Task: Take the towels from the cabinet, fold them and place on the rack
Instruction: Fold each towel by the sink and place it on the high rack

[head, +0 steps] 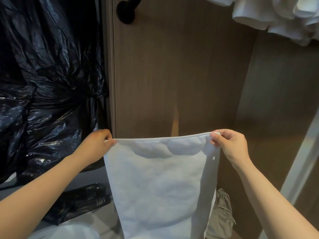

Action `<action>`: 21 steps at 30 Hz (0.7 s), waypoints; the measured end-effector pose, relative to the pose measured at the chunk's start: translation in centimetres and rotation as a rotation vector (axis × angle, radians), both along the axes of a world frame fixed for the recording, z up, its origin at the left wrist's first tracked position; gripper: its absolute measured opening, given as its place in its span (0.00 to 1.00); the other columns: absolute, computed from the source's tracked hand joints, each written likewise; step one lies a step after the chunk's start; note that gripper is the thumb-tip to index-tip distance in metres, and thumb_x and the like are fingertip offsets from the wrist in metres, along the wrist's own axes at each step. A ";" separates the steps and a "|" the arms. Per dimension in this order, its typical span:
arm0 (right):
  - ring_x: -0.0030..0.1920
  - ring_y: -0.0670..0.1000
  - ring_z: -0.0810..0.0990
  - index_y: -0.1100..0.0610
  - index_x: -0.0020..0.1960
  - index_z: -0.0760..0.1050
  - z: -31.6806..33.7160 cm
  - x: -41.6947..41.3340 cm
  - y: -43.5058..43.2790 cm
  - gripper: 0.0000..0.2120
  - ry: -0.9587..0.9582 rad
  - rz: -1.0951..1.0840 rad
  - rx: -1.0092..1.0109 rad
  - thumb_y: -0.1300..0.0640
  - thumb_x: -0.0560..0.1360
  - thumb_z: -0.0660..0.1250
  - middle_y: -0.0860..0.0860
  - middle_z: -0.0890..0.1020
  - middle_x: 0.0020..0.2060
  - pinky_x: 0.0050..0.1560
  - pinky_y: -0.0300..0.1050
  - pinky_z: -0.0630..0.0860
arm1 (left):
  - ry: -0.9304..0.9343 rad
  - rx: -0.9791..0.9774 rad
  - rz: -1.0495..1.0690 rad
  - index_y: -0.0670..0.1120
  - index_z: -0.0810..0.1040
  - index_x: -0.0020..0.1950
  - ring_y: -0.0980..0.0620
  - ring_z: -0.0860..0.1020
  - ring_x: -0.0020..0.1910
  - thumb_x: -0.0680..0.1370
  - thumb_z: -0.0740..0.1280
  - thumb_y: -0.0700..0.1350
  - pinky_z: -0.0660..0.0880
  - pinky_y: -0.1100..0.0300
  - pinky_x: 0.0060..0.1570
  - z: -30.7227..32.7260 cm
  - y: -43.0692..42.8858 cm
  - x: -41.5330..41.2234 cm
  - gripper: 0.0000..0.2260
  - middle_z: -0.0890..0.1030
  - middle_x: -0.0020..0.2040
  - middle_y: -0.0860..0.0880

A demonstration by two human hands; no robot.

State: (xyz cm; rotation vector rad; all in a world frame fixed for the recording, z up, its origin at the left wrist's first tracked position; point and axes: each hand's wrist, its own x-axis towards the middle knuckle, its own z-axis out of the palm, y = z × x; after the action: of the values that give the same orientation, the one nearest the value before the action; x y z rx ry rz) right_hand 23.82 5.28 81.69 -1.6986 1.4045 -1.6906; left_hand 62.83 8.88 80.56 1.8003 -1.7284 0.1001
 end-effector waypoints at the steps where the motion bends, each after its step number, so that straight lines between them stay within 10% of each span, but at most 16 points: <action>1: 0.37 0.49 0.81 0.53 0.42 0.82 0.2 -0.1 0.1 0.06 0.041 -0.031 -0.014 0.55 0.77 0.70 0.51 0.83 0.34 0.40 0.38 0.75 | 0.071 0.012 -0.021 0.45 0.73 0.41 0.50 0.74 0.37 0.79 0.66 0.48 0.70 0.60 0.33 0.0 -0.1 0.0 0.10 0.77 0.40 0.46; 6: 0.43 0.47 0.79 0.55 0.47 0.81 1.7 -0.5 1.1 0.08 0.316 -0.159 -0.092 0.51 0.78 0.67 0.48 0.82 0.41 0.43 0.41 0.77 | 0.329 -0.106 -0.030 0.43 0.75 0.49 0.51 0.74 0.40 0.81 0.61 0.49 0.68 0.60 0.34 0.9 0.2 -0.9 0.10 0.77 0.43 0.46; 12: 0.40 0.43 0.80 0.53 0.44 0.82 2.9 -1.5 2.1 0.07 0.054 -0.094 -0.158 0.52 0.78 0.68 0.45 0.82 0.38 0.35 0.30 0.70 | 0.810 -0.204 -0.097 0.51 0.78 0.46 0.48 0.78 0.43 0.79 0.63 0.55 0.71 0.56 0.40 4.0 0.3 -1.4 0.10 0.80 0.44 0.47; 21: 0.39 0.53 0.81 0.55 0.41 0.81 -4.1 -0.9 0.7 0.09 0.095 -0.104 0.122 0.54 0.78 0.68 0.51 0.82 0.37 0.33 0.38 0.72 | 0.532 -0.043 0.053 0.44 0.77 0.45 0.48 0.77 0.41 0.79 0.65 0.54 0.67 0.59 0.34 -3.0 -0.5 -3.0 0.13 0.79 0.41 0.47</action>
State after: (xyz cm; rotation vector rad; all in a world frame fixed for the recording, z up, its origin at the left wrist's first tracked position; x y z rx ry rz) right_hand 22.89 5.96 77.57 -1.6848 1.6307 -1.5598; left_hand 59.87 8.37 77.60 1.6507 -1.2891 -0.2937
